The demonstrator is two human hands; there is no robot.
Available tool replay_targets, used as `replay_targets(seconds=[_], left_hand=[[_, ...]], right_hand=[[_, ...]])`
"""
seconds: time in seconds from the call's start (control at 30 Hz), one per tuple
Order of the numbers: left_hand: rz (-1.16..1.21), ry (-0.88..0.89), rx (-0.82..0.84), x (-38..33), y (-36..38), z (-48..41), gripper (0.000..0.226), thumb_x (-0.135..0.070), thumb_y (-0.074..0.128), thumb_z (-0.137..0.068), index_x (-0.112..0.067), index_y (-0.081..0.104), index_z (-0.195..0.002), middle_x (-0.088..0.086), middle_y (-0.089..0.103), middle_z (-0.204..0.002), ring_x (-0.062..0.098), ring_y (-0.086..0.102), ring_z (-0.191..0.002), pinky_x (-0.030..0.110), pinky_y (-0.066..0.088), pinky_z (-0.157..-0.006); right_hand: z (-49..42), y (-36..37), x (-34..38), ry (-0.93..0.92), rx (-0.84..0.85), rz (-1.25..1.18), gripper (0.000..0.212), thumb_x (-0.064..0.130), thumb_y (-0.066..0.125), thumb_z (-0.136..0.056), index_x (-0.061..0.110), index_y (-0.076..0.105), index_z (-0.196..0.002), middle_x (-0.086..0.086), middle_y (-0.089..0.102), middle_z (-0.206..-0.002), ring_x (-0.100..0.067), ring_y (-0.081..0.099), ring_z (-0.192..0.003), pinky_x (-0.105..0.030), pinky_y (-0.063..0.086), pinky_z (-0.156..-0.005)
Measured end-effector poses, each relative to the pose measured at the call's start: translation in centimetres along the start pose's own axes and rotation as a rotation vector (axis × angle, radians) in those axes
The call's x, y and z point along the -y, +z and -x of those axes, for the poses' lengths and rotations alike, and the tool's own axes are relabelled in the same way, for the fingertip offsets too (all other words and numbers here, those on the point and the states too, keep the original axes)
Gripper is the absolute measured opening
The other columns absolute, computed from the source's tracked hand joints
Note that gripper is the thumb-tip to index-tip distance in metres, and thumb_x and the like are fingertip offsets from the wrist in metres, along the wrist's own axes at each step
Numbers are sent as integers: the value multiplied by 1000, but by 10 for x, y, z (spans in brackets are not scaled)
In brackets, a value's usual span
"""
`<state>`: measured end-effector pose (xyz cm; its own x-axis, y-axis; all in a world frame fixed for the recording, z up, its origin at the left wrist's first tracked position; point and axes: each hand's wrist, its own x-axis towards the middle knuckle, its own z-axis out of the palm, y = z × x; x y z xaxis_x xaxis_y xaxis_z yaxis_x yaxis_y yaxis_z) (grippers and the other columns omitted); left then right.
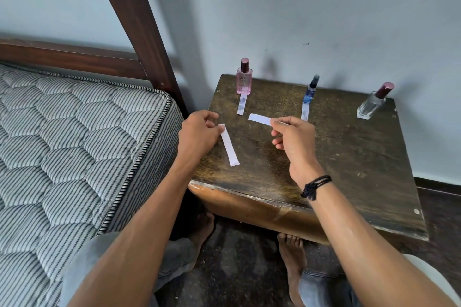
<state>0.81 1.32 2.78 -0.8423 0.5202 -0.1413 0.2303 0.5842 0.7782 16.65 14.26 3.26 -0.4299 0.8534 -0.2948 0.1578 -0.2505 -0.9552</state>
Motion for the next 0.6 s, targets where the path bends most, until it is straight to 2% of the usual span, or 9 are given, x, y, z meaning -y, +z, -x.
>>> replay_targets(seconds=[0.13,0.3,0.43,0.6], left_hand=[[221,20,141,-13,5,9,10,-27,73,-92,-21,77,-99,-1,77,-91,12,72,-77,30,61,-79],[501,-100,315,-24,18,17,20,-20,70,-95,-7,76,-110,12,78,-103,13,71,-84,20,59,-80],[582,-115,326,-25,20,16,19,-6,73,-90,-5,76,-109,7,76,-91,10,71,-78,18,58,-77],[539,-54,257,-28,23,15,18,-1,75,-87,-1,76,-105,5,74,-82,8,71,-72,16,56,-73]], right_hand=[[2,-2,-2,18,22,25,6,10,71,-93,9,75,-89,-2,66,-69,-9,55,-53,-19,45,-50],[5,-4,-3,28,92,50,7,11,72,-92,9,76,-87,-2,66,-67,-9,56,-54,-19,45,-50],[8,-7,-3,24,118,70,7,12,71,-93,9,76,-88,-1,66,-68,-8,56,-54,-19,44,-50],[9,-13,-2,-26,136,130,6,15,73,-92,12,77,-88,-1,69,-70,-8,59,-59,-19,45,-52]])
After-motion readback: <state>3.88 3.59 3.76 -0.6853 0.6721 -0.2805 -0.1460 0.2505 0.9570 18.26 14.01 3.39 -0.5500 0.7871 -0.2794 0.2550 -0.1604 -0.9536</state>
